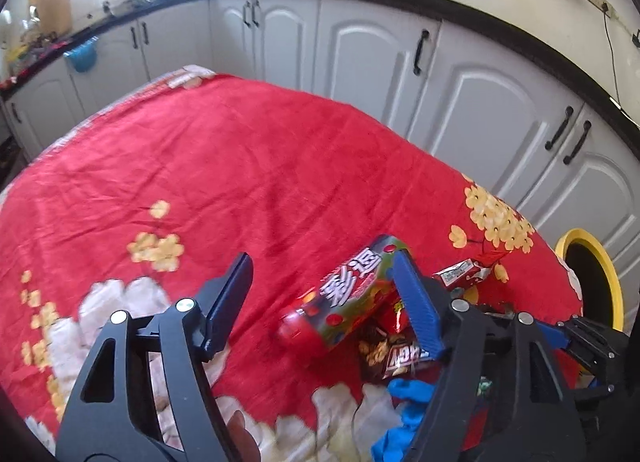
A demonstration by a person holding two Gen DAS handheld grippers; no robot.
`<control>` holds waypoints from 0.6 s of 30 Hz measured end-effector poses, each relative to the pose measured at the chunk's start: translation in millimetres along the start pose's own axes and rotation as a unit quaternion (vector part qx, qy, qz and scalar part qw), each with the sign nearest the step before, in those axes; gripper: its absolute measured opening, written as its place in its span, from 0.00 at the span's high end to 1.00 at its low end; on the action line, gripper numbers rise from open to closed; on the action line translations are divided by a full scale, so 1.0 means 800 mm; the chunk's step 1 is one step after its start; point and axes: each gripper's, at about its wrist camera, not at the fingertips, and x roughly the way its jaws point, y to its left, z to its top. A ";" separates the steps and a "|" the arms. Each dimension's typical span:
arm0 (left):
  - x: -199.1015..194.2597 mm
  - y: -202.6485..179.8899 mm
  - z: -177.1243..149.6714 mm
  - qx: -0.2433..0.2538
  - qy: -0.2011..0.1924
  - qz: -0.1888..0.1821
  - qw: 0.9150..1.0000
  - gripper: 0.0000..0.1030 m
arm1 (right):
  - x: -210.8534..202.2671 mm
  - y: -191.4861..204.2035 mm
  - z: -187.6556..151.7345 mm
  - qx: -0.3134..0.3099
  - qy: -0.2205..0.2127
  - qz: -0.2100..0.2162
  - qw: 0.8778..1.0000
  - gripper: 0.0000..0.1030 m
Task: Collect trash
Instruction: 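Move both tools back over the red can and dark snack bag, then grasp the red can with the left tool while the right tool grasps the dark green-pea snack bag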
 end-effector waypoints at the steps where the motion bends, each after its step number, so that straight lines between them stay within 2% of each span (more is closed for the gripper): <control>1: 0.005 0.000 0.000 0.000 0.007 -0.008 1.000 0.39 | 0.000 -0.001 0.000 0.000 0.002 0.003 1.000 0.53; 5: 0.017 0.002 -0.005 -0.005 0.026 -0.038 0.999 0.41 | -0.005 -0.007 -0.006 0.004 0.006 0.016 1.000 0.59; 9: 0.026 0.000 -0.017 -0.002 0.048 -0.052 0.997 0.43 | -0.009 -0.019 -0.007 0.025 0.009 0.034 0.999 0.64; 10: 0.024 -0.001 -0.020 0.001 0.046 -0.051 0.998 0.46 | -0.010 -0.021 -0.008 0.028 0.009 0.036 0.999 0.66; 11: 0.024 -0.001 -0.020 0.001 0.048 -0.052 0.997 0.52 | -0.012 -0.024 -0.009 0.031 0.009 0.040 0.999 0.67; 13: 0.024 -0.003 -0.021 0.002 0.052 -0.051 0.997 0.56 | -0.015 -0.029 -0.011 0.042 0.009 0.047 0.998 0.69; 15: 0.023 -0.003 -0.020 0.009 0.056 -0.051 0.997 0.65 | -0.020 -0.033 -0.013 0.047 0.009 0.051 0.998 0.70; 18: 0.018 -0.006 -0.023 0.023 0.060 -0.046 0.997 0.71 | -0.027 -0.039 -0.017 0.054 0.007 0.057 0.997 0.72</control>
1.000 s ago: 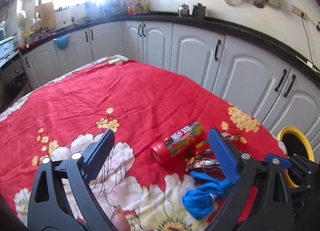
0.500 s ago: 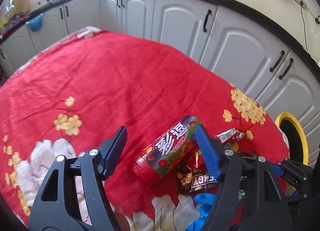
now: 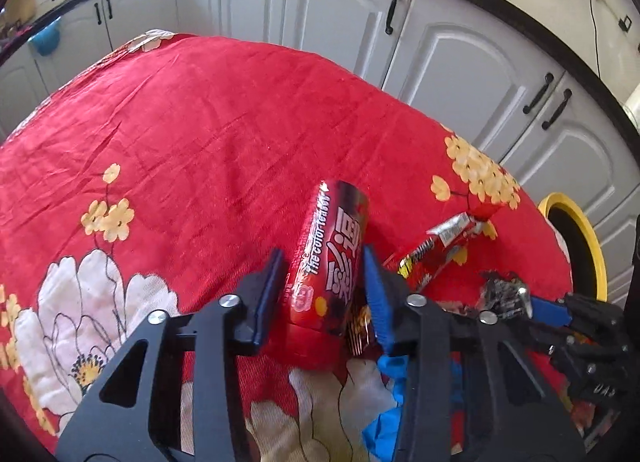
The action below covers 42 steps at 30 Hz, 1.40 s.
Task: Collect trash
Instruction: 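Grasp the red can with the left tool while the right tool grasps the dark green-pea snack bag, then carry the red can with the left tool while the right tool carries the dark bag over the bin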
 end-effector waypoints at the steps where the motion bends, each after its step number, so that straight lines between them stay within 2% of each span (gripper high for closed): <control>1: -0.001 0.000 -0.001 0.002 0.001 0.001 1.000 0.73 | -0.002 -0.003 -0.001 0.006 0.000 0.004 1.000 0.72; 6: -0.013 -0.002 -0.009 0.014 -0.001 0.018 1.000 0.75 | -0.010 -0.011 -0.004 0.015 -0.003 0.009 1.000 0.76; 9: -0.023 0.000 -0.016 0.005 -0.011 0.022 1.000 0.75 | -0.018 -0.014 -0.008 0.015 -0.006 0.009 1.000 0.77; 19: -0.088 0.011 -0.037 -0.060 -0.083 0.010 0.995 0.76 | -0.041 -0.014 -0.022 -0.008 -0.025 0.004 1.000 0.83; 25: -0.123 -0.015 -0.047 -0.068 -0.114 -0.015 0.991 0.76 | -0.057 -0.012 -0.024 -0.014 -0.042 0.003 0.999 0.84; 30: -0.139 -0.050 -0.051 -0.053 -0.132 -0.028 0.989 0.76 | -0.080 -0.011 -0.020 -0.028 -0.066 -0.005 0.997 0.84; 42: -0.139 -0.128 -0.043 -0.020 -0.143 -0.067 0.987 0.76 | -0.144 -0.044 -0.018 -0.030 -0.118 -0.035 0.992 0.84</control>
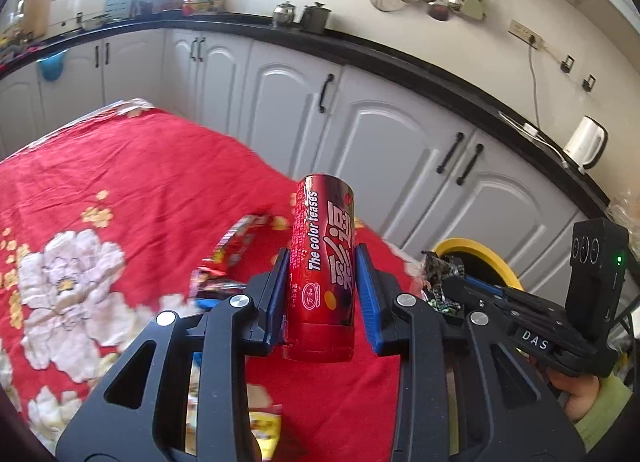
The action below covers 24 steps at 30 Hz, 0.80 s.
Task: Collect trash
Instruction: 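Carry the red can with the left tool while the right tool carries the dark bag over the bin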
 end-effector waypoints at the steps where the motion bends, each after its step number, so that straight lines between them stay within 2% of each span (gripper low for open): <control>1: 0.003 -0.009 0.000 0.003 0.001 -0.005 1.000 0.76 | -0.006 -0.007 0.001 0.003 -0.004 -0.003 1.000 0.84; 11: 0.024 -0.079 -0.002 0.033 0.001 -0.040 0.999 0.76 | -0.049 -0.069 0.003 0.029 -0.030 -0.042 0.998 0.84; 24: 0.046 -0.136 -0.004 0.042 0.005 -0.070 0.997 0.76 | -0.090 -0.133 0.004 0.051 -0.054 -0.089 0.993 0.84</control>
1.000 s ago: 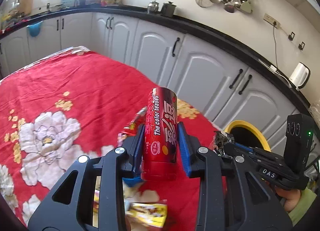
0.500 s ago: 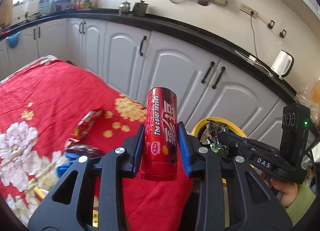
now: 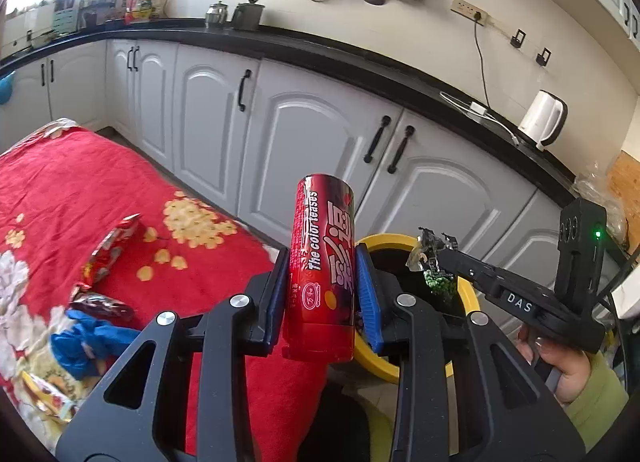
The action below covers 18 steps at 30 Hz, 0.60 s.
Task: Collect trash
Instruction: 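Carry the red can with the left tool while the right tool carries the dark bag over the bin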
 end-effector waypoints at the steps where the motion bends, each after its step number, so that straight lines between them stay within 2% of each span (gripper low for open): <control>1: 0.003 -0.005 -0.001 0.001 0.001 -0.003 1.000 0.76 | -0.002 -0.004 0.000 0.001 -0.001 -0.003 1.000 0.84; 18: 0.052 -0.066 -0.015 0.023 0.026 -0.023 0.999 0.76 | -0.018 -0.072 -0.015 0.021 0.002 -0.039 0.999 0.84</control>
